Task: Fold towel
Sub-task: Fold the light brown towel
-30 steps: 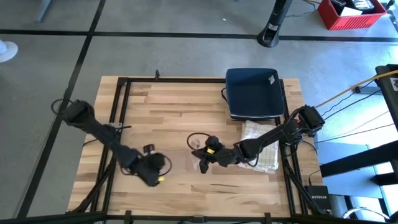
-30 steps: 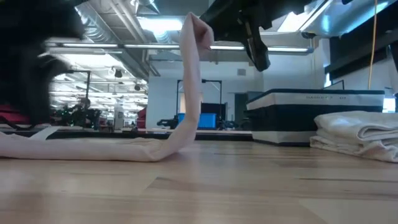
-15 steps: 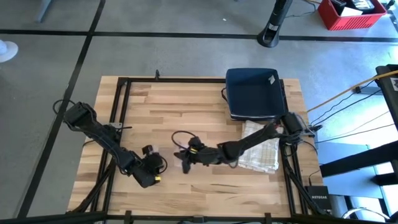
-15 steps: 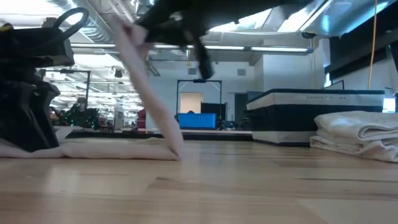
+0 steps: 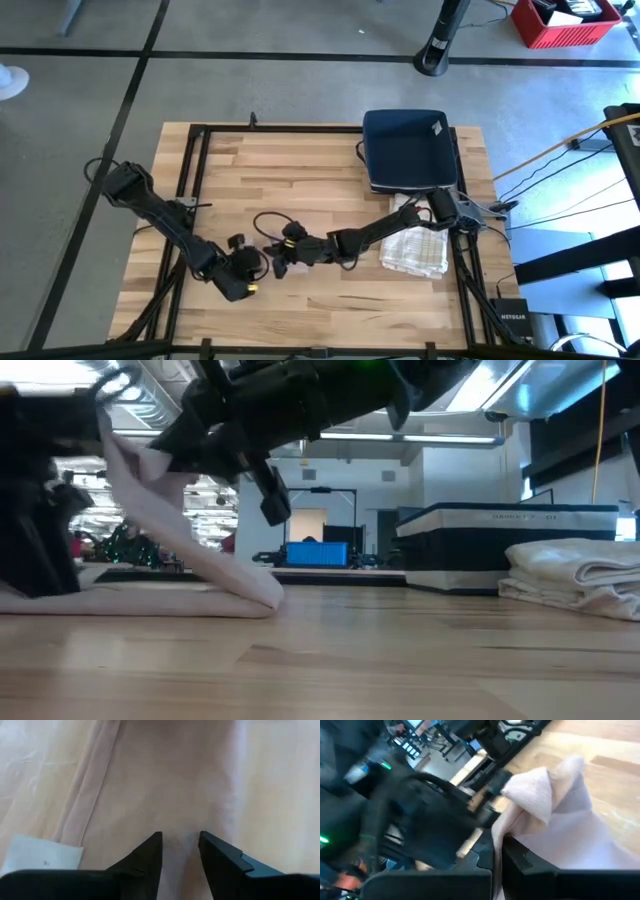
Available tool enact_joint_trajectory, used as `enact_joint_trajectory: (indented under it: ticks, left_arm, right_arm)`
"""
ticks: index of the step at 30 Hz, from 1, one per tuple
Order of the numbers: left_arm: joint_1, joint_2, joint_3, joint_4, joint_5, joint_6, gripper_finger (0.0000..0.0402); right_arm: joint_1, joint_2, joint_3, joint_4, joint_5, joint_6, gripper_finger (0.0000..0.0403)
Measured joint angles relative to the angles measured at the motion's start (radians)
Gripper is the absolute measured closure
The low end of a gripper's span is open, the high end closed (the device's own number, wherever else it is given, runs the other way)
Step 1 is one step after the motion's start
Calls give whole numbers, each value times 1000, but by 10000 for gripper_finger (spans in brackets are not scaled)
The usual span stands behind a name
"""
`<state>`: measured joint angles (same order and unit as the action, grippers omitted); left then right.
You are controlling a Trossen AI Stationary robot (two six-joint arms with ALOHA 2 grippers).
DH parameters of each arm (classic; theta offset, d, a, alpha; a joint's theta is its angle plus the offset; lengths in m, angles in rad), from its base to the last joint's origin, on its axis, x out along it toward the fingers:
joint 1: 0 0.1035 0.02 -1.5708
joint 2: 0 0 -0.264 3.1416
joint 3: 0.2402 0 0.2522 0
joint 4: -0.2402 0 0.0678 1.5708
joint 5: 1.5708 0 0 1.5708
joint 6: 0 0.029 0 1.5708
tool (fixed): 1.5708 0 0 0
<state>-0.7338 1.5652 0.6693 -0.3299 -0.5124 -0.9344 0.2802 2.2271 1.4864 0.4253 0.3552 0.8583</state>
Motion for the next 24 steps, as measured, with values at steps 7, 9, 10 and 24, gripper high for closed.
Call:
enact_joint_trajectory:
  ticks: [7, 9, 10, 24]
  left_arm:
    - [-44, -131, 75, -179, 140, -132, 279]
    - [-85, -156, 72, -204, 142, -212, 279]
    - [-109, -156, 65, -211, 133, -247, 279]
    - [-167, -69, -75, -65, 14, -359, 279]
  right_arm:
    - [0, 1, 0, -33, 3, 0, 391]
    - [0, 1, 0, -32, 3, 0, 391]
    - [0, 1, 0, -28, 2, 0, 391]
    - [0, 104, 54, 36, -8, 104, 391]
